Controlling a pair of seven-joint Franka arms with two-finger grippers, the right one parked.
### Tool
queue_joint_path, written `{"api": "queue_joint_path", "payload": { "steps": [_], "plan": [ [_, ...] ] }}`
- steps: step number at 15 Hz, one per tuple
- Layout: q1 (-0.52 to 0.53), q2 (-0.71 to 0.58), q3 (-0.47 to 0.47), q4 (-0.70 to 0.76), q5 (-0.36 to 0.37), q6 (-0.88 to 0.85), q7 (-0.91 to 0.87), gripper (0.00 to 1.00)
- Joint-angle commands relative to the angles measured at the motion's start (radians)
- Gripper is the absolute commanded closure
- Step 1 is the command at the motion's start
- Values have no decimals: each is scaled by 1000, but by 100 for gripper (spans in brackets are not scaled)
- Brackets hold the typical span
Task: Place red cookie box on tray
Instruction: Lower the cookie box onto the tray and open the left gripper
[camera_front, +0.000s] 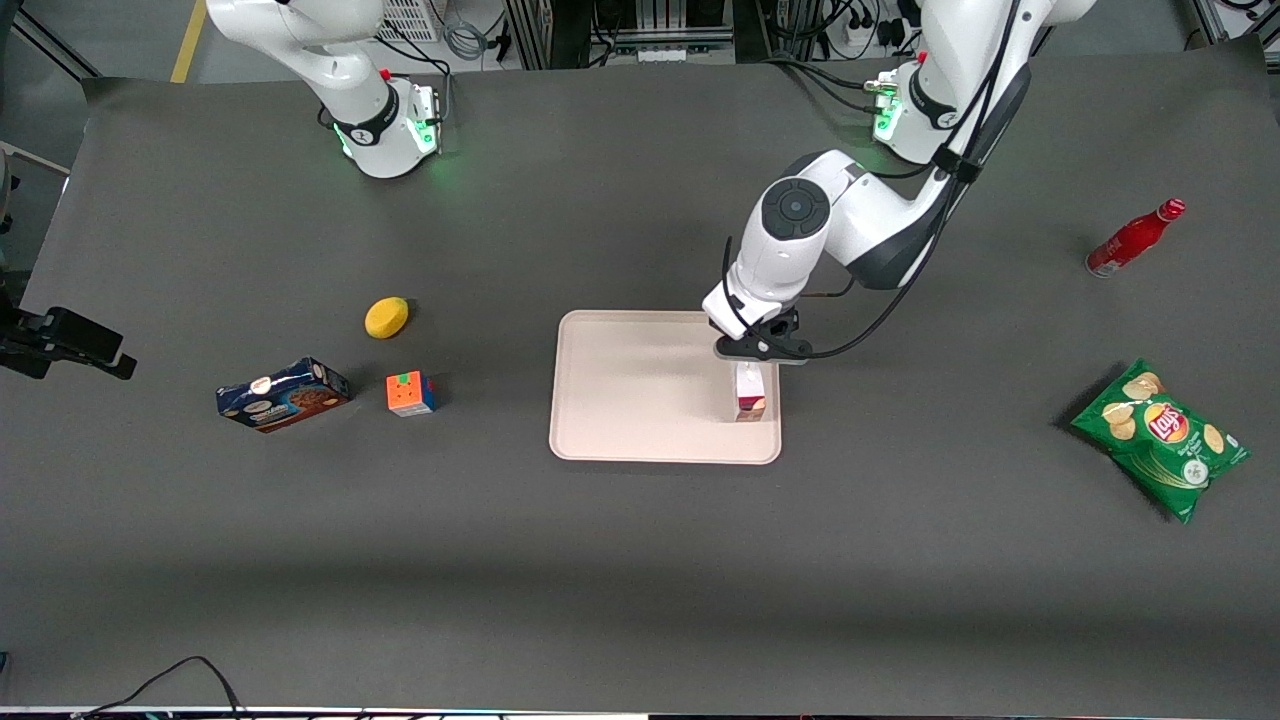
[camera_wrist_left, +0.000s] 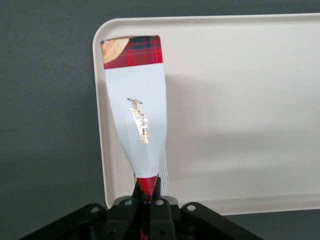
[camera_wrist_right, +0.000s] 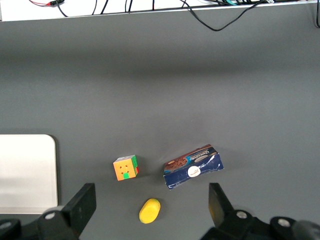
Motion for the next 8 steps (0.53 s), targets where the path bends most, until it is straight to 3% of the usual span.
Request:
{"api": "queue_joint_path", "payload": {
  "steps": [1, 8],
  "plan": [
    [7, 33, 5, 6, 75, 57, -27, 100],
    [7, 78, 29, 24, 118, 97, -24, 100]
  ]
}}
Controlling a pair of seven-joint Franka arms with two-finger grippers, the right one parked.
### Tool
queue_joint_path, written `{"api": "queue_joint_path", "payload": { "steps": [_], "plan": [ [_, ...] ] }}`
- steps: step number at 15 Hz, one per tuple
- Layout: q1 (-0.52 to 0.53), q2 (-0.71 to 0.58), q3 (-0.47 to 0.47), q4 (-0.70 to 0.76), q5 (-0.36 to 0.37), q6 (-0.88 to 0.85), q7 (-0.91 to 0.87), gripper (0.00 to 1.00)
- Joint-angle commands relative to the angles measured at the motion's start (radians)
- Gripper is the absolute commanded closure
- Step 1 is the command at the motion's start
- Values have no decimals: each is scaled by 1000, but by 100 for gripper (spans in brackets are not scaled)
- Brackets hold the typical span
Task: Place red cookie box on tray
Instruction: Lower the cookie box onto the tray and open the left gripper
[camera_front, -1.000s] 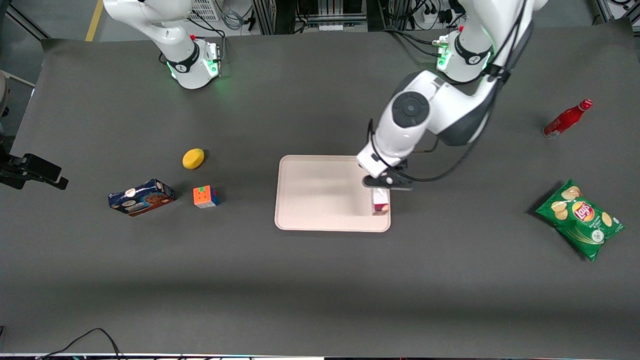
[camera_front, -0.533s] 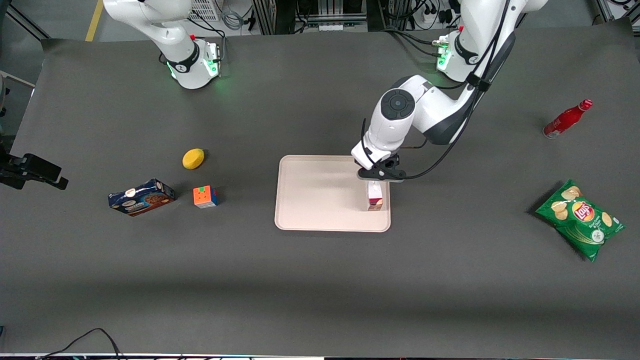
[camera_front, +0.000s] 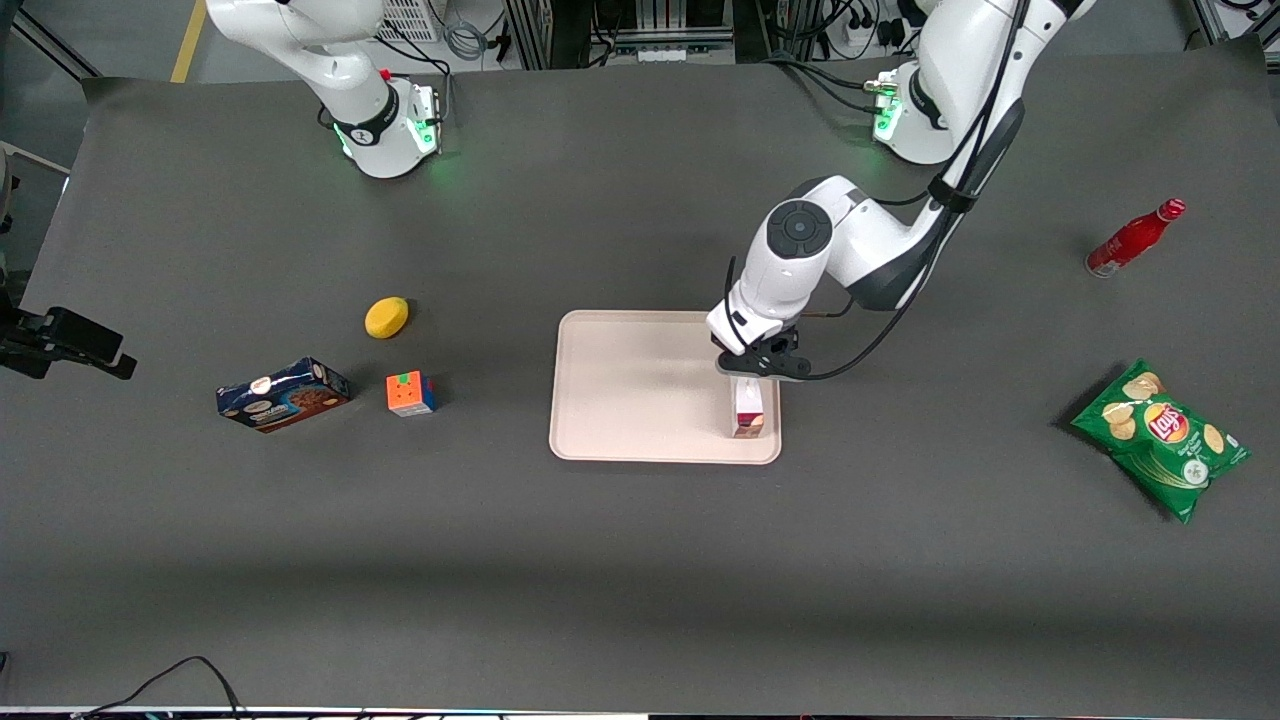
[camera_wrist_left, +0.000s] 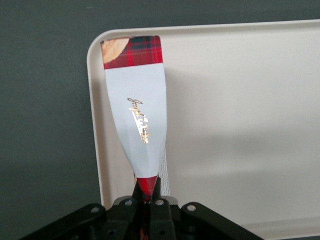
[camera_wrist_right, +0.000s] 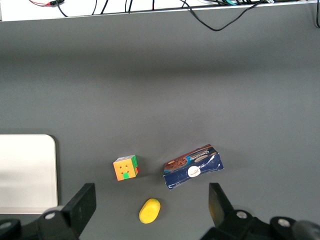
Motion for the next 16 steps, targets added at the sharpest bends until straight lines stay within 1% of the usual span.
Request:
{"api": "queue_joint_path", "payload": {
  "steps": [1, 3, 7, 8, 9, 10, 11, 14, 15, 16],
  "plan": [
    [0, 16, 15, 28, 56, 8, -23, 100],
    [0, 26, 21, 33, 73, 9, -23, 100],
    [0, 39, 23, 42, 75, 11, -23, 100],
    [0, 42, 23, 46, 76, 12, -23, 87],
    [0, 43, 27, 48, 75, 15, -23, 52],
    [0, 41, 40, 56, 74, 15, -22, 8],
    [1, 35, 41, 65, 71, 14, -14, 0],
    [7, 3, 43, 135, 59, -88, -2, 0],
    [18, -14, 44, 175, 47, -145, 18, 0],
    [30, -32, 50, 213, 20, -211, 61, 0]
  ]
}}
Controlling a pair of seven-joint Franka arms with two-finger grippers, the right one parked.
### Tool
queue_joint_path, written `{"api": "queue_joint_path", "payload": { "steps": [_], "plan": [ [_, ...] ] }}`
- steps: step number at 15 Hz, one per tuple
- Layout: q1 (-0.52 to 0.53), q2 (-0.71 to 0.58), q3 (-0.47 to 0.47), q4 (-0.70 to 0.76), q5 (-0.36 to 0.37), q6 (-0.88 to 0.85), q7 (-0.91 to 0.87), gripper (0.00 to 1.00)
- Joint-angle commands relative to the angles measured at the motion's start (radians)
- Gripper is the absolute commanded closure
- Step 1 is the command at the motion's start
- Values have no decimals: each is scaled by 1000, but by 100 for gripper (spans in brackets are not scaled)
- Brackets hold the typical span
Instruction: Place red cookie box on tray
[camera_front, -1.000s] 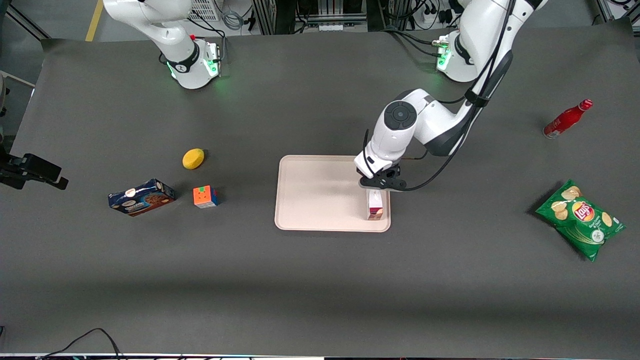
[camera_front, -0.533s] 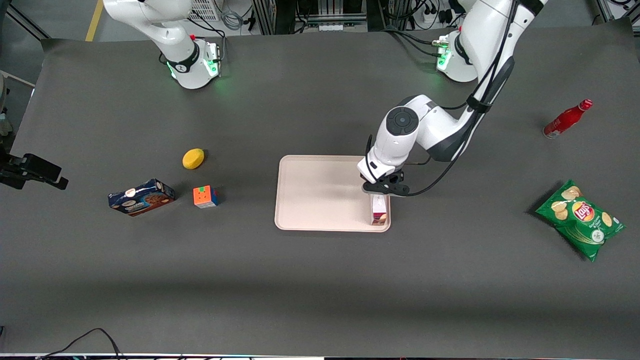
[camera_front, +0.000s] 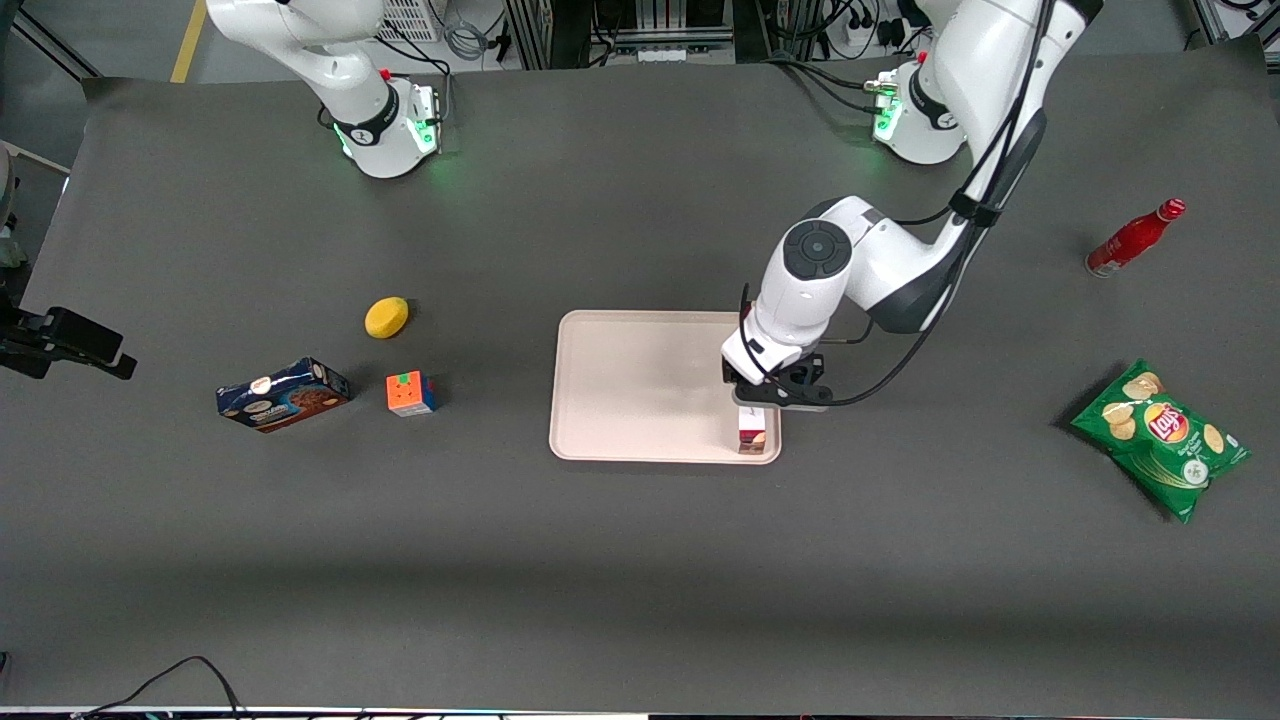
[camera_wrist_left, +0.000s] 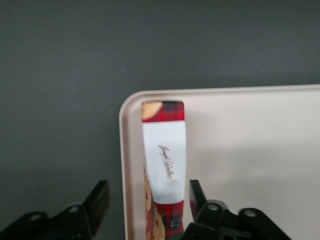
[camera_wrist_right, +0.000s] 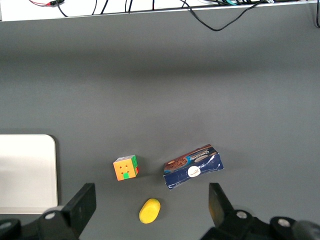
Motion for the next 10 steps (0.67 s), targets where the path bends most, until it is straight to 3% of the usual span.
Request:
{"api": "queue_joint_path", "payload": {
  "steps": [1, 3, 7, 10],
  "plan": [
    [23, -78, 40, 138, -81, -225, 129, 0],
    [29, -138, 124, 197, -170, -331, 267, 0],
    [112, -225, 226, 314, -189, -547, 572, 0],
    [155, -335, 364, 340, -265, -673, 730, 0]
  ]
}}
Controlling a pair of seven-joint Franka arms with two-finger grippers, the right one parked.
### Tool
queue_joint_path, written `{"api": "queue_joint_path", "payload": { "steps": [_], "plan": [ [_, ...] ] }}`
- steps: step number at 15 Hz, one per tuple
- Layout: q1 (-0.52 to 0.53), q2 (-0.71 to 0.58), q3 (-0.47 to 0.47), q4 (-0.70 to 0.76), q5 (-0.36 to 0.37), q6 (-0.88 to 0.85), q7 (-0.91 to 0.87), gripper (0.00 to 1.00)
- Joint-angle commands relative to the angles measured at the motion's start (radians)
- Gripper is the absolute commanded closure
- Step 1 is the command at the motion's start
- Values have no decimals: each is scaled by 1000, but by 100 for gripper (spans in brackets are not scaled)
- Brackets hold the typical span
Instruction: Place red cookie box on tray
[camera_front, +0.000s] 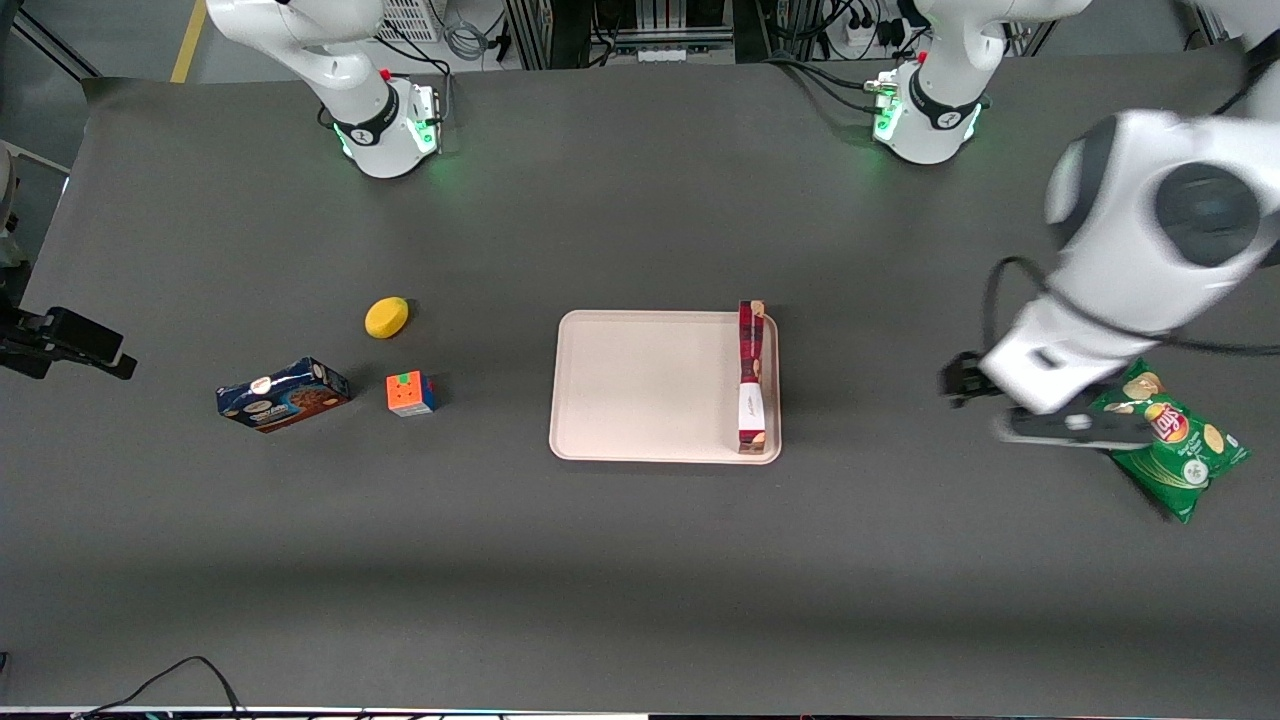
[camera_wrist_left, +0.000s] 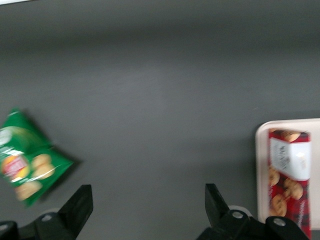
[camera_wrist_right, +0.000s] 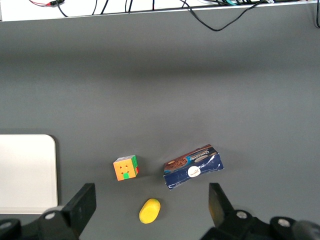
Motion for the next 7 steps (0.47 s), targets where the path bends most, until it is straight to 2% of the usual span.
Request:
{"api": "queue_joint_path", "payload": {
  "steps": [1, 2, 4, 7],
  "plan": [
    [35, -109, 129, 17, -64, -100, 196, 0],
    [37, -121, 160, 17, -81, -119, 230, 0],
    [40, -149, 204, 17, -162, -171, 240, 0],
    [37, -181, 211, 14, -168, -197, 240, 0]
  ]
}}
